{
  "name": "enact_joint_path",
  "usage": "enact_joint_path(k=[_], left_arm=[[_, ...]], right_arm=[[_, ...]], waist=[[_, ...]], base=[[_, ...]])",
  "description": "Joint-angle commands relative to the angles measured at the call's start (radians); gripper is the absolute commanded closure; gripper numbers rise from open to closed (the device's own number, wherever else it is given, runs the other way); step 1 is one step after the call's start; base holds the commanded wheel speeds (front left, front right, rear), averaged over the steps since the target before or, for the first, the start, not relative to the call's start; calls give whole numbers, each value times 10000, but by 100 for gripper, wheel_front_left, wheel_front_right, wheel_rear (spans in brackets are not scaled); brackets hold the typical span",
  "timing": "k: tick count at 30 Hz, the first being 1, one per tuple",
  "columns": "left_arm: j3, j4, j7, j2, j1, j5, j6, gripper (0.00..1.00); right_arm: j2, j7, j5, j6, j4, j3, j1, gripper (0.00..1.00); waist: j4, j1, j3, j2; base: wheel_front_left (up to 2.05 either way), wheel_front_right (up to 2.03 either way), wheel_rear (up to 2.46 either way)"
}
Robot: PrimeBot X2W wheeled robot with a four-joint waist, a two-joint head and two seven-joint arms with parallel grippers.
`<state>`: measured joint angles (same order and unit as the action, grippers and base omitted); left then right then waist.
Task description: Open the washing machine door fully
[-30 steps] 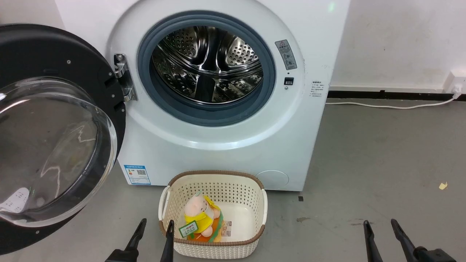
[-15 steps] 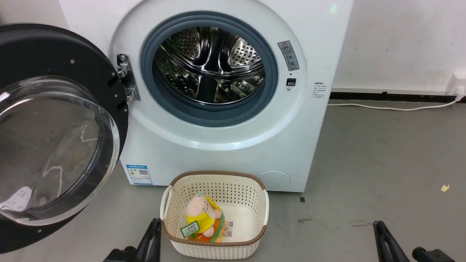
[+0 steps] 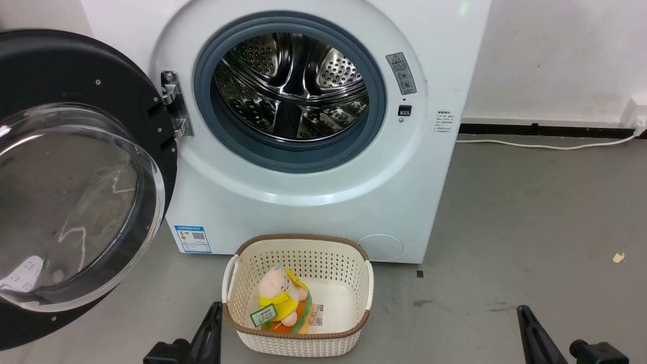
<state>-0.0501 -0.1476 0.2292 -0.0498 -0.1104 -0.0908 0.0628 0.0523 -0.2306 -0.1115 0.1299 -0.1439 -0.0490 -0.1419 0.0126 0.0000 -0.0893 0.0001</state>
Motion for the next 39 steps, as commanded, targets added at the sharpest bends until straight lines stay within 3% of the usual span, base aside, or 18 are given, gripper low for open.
enact_joint_path(k=[1,39], left_arm=[[32,89,-59,-1,119,69,-64,100],[195,569,-833,-2,460,360,-260,100]], right_arm=[[-3,55,106,1,92,29,149,100],[-9,835,456,3,559,189,589,100]], waist=[[-2,0,12,-1],[-45,0,318,-1]], base=[[0,0,0],[0,0,0]])
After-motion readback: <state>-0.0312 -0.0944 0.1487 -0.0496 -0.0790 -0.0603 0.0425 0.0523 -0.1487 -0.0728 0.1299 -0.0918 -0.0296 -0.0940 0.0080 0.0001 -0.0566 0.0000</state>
